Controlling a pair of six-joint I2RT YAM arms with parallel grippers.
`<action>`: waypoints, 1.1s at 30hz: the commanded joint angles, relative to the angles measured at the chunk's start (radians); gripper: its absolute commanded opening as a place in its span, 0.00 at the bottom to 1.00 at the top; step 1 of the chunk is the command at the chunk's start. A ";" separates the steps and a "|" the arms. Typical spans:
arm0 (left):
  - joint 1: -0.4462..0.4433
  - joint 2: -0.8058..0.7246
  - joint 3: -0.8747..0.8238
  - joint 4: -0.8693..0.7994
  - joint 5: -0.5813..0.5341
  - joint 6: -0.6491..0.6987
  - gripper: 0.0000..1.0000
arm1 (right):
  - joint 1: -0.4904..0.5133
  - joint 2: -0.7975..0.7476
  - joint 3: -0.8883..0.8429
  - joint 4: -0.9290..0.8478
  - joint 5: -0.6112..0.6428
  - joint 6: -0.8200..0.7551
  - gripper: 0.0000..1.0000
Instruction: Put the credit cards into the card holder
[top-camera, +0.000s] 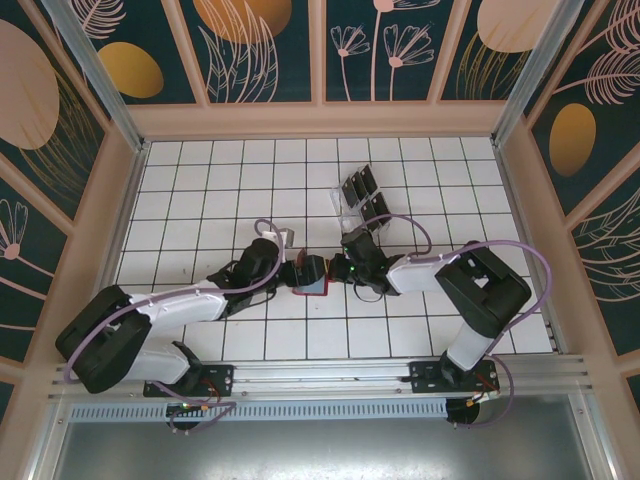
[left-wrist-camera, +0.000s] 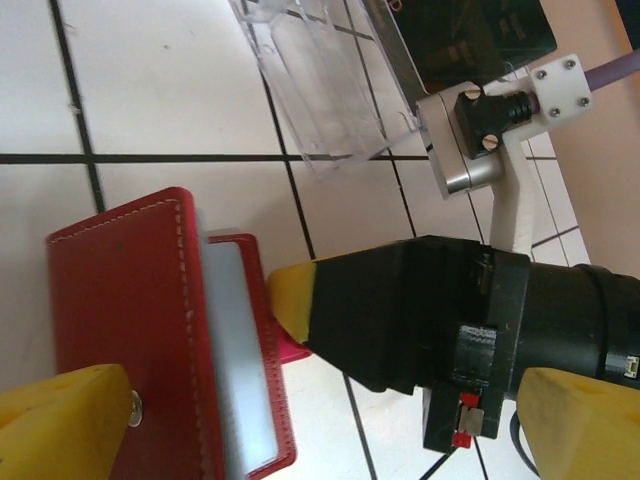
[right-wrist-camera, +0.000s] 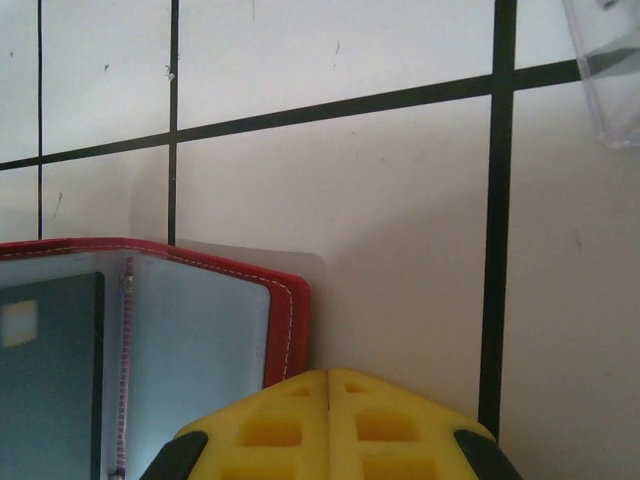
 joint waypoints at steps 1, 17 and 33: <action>-0.016 0.041 0.015 0.064 0.023 -0.039 0.99 | -0.014 -0.059 -0.039 -0.016 0.004 0.029 0.00; -0.067 0.113 0.045 0.126 0.017 -0.078 0.98 | -0.065 -0.146 -0.117 0.039 -0.020 0.058 0.00; -0.098 0.170 0.083 0.110 -0.006 -0.094 0.99 | -0.074 -0.151 -0.145 0.086 -0.044 0.073 0.00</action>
